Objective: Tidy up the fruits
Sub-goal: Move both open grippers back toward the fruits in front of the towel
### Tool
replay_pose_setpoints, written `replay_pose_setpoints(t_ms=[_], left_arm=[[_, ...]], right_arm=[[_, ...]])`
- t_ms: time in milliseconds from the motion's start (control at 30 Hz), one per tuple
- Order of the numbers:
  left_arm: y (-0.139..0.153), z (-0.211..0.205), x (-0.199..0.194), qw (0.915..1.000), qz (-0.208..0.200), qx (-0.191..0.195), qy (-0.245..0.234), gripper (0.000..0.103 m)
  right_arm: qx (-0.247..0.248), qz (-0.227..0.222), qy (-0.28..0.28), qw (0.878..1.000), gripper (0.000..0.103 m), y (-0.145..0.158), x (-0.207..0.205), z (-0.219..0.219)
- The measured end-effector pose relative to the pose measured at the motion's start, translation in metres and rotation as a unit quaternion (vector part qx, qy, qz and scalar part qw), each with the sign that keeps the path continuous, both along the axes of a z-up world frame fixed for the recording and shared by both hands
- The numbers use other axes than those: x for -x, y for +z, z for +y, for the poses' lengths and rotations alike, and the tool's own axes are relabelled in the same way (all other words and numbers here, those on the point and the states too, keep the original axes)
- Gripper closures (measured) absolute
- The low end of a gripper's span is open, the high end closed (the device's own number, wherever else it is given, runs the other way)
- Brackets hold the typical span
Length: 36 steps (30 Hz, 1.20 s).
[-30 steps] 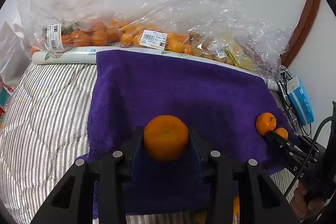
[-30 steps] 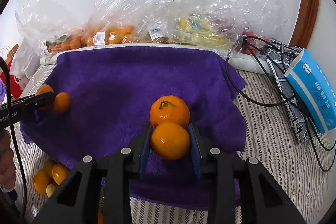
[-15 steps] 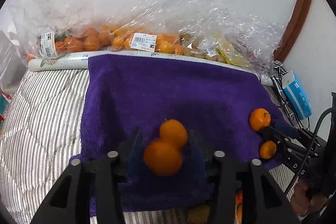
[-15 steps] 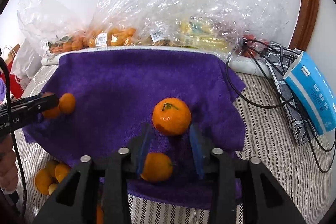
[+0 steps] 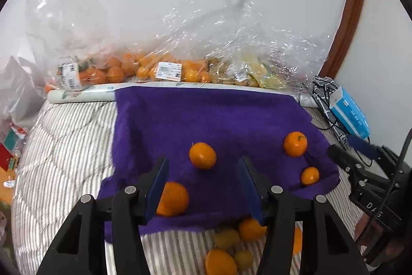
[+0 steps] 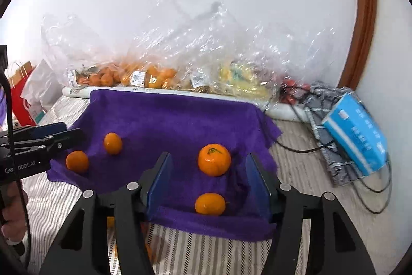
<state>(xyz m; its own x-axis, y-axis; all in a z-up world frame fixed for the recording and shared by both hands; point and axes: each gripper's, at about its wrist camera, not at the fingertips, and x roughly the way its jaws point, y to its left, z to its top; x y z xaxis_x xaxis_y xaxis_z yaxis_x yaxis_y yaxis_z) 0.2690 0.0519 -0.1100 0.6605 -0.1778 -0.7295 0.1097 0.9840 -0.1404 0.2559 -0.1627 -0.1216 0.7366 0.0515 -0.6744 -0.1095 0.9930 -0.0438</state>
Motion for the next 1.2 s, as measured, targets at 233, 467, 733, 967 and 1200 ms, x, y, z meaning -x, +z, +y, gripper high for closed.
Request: replay_pose_setpoints(t_ms=[233,467,733,967,1200], left_arm=[[0.000,0.018,0.034,0.9998,0.002,-0.003,0.019,0.049],[0.004,0.036,0.068,0.9994,-0.003,-0.007,0.034,0.049],[-0.002,0.056,0.090,0.9981,0.009,-0.002,0.061,0.049],[-0.019,0.063,0.093,0.9977,0.031,0.002,0.061,0.049],[-0.044,0.070,0.090,0.9958,0.055,-0.006,0.073,0.049]], right_arm=[[-0.024,0.014,0.008,1.000,0.039,0.009,0.028,0.011],[-0.043,0.028,0.027,0.998,0.039,0.008,0.059,0.030],[-0.068,0.068,0.045,0.994,0.051,-0.006,0.078,0.043],[-0.062,0.086,0.050,0.993,0.051,-0.030,0.081,0.051],[-0.059,0.102,0.052,0.992,0.051,-0.057,0.070,0.057]])
